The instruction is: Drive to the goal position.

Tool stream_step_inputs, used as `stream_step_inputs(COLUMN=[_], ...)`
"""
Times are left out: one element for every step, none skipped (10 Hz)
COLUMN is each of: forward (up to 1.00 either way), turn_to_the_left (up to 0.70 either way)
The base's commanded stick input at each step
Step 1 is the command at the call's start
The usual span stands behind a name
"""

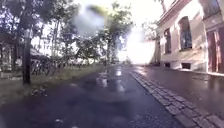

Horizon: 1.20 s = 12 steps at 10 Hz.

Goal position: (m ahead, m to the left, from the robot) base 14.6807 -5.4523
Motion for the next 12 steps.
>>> stream_step_inputs(forward=[0.5,0.5,0.5,0.5,0.5,0.5,0.5,0.5,0.5,0.5,0.5,0.5], turn_to_the_left=[0.0,0.0,0.0,0.0,0.0,0.0,0.0,0.0,0.0,0.0,0.0,0.0])
